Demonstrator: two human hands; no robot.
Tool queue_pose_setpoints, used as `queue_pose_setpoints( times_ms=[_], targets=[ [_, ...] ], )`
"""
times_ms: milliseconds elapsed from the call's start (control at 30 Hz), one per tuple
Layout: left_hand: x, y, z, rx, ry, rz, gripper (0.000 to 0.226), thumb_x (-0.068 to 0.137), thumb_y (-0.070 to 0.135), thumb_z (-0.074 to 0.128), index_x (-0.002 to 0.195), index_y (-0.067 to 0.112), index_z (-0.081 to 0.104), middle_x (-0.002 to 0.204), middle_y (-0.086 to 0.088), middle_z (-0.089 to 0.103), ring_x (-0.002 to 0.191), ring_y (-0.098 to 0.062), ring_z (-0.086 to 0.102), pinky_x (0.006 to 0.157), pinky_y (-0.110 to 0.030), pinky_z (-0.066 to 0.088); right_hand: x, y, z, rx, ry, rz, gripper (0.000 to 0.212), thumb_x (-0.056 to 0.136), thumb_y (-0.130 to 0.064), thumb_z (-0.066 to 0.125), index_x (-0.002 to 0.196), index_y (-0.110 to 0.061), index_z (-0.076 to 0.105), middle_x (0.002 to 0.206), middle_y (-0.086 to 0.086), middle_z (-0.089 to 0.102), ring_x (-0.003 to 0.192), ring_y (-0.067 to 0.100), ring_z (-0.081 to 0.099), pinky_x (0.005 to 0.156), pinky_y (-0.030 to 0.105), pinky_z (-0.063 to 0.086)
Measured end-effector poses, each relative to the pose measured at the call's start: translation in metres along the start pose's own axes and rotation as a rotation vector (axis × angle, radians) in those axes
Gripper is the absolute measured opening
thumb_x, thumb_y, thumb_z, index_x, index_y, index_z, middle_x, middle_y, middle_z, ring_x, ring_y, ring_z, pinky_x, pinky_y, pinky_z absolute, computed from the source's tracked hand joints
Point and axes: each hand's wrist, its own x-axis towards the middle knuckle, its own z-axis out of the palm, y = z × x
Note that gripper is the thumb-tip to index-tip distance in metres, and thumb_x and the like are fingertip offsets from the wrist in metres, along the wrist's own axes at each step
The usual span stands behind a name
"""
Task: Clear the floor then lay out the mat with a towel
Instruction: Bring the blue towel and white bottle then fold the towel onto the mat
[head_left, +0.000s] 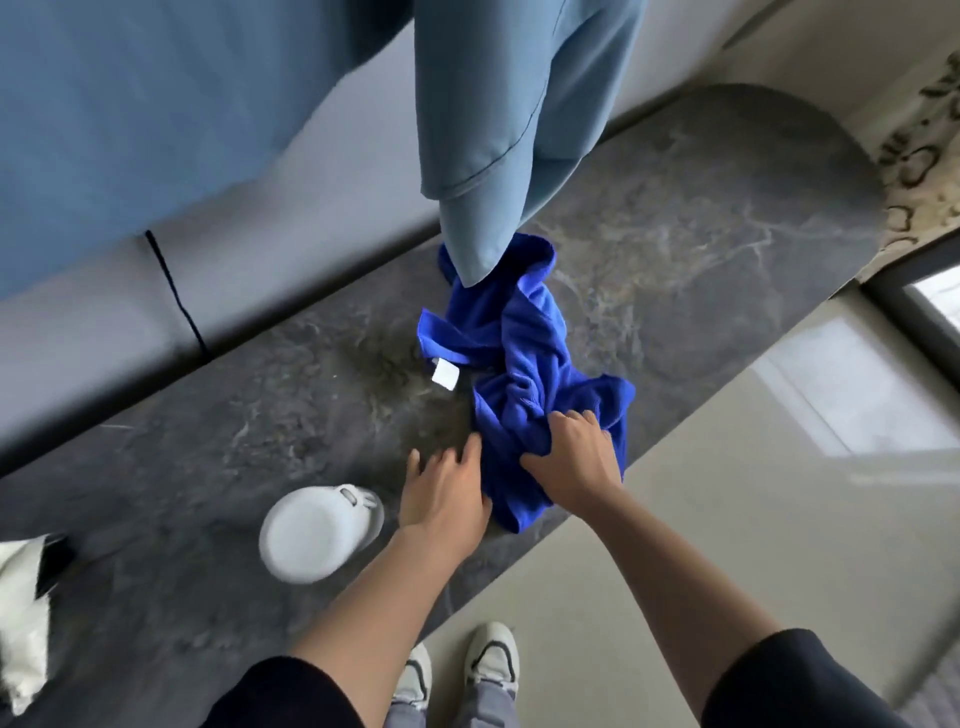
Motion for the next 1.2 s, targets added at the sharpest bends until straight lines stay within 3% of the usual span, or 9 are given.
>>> queue_pose_setpoints(
  times_ms=[133,267,333,433,600,700,833,1000,1200],
  targets=[
    [-0.035,-0.005,-0.035,0.166,0.161,0.026,0.067,0.090,0.026,0.053,0.147,0.015,0.019,0.152,-0.008,0.032,0.147,-0.029,0.011,0.119,-0.045,-0.005,-0.023,-0.017,-0.019,0.156,0.093,0.013,0.023,0.071,-0.027,0.065,0.074,-0.010,0.049,0.099,0.004,0.045,0.099,0.028,0.039,0.080,0.036,0.032],
    [-0.080,-0.019,-0.066,0.293,0.151,-0.186,0.068,0.089,0.031,0.055,0.147,0.022,0.021,0.160,-0.015,0.011,0.143,-0.050,-0.008,0.112,-0.060,-0.012,-0.048,-0.043,-0.041,0.340,0.073,-0.009,0.017,0.073,-0.014,0.055,0.074,-0.014,0.038,0.084,0.009,0.054,0.072,0.031,0.047,0.062,0.030,0.032],
    [-0.095,-0.030,-0.078,0.244,0.056,-0.328,0.069,0.084,0.029,0.064,0.142,0.026,0.027,0.156,-0.017,0.017,0.139,-0.056,0.007,0.109,-0.069,0.008,-0.063,-0.056,-0.050,0.379,0.090,-0.006,0.015,0.073,-0.010,0.051,0.076,-0.014,0.037,0.081,0.008,0.055,0.068,0.030,0.047,0.060,0.031,0.033],
    [-0.103,-0.047,-0.088,0.104,-0.046,-0.367,0.060,0.082,0.019,0.067,0.133,0.025,0.036,0.136,-0.011,0.036,0.120,-0.040,0.048,0.090,-0.045,0.048,-0.084,-0.071,-0.060,0.432,0.094,0.010,0.018,0.071,-0.007,0.050,0.079,-0.015,0.035,0.076,0.002,0.053,0.067,0.029,0.049,0.054,0.032,0.034],
    [-0.114,-0.042,-0.099,0.035,-0.035,-0.212,0.056,0.078,0.027,0.069,0.127,0.028,0.043,0.129,-0.005,0.039,0.114,-0.034,0.052,0.081,-0.037,0.050,-0.126,-0.070,-0.092,0.444,0.124,0.010,0.040,0.064,-0.003,0.051,0.091,-0.021,0.029,0.085,0.007,0.058,0.070,0.033,0.054,0.055,0.033,0.039],
    [-0.132,-0.024,-0.110,0.034,0.020,-0.049,0.051,0.078,0.031,0.066,0.124,0.029,0.044,0.127,-0.005,0.042,0.114,-0.036,0.051,0.081,-0.040,0.050,-0.165,-0.059,-0.122,0.443,0.226,0.070,0.042,0.062,0.002,0.053,0.100,-0.013,0.041,0.088,0.010,0.060,0.072,0.033,0.058,0.055,0.030,0.039],
    [-0.169,0.014,-0.133,0.046,0.066,0.158,0.038,0.078,0.027,0.063,0.112,0.028,0.046,0.119,-0.004,0.044,0.105,-0.037,0.052,0.075,-0.039,0.044,-0.242,-0.038,-0.159,0.522,0.400,0.113,0.017,0.058,0.008,0.051,0.067,-0.007,0.053,0.074,0.001,0.050,0.057,0.024,0.048,0.042,0.023,0.033],
    [-0.252,0.083,-0.150,0.098,0.032,0.466,0.041,0.075,0.026,0.067,0.113,0.025,0.050,0.115,-0.007,0.046,0.098,-0.039,0.052,0.083,-0.037,0.040,-0.388,-0.016,-0.185,0.573,0.620,0.276,0.043,0.061,0.010,0.054,0.096,-0.010,0.068,0.091,0.001,0.056,0.092,0.027,0.050,0.078,0.035,0.045],
    [-0.367,0.147,-0.109,0.249,-0.072,0.836,0.036,0.080,0.027,0.053,0.116,0.025,0.049,0.125,-0.008,0.047,0.102,-0.039,0.054,0.078,-0.038,0.046,-0.564,0.013,-0.153,0.711,0.748,0.592,0.046,0.068,0.002,0.062,0.112,-0.012,0.063,0.127,0.001,0.053,0.123,0.024,0.041,0.107,0.042,0.033]
  ],
)
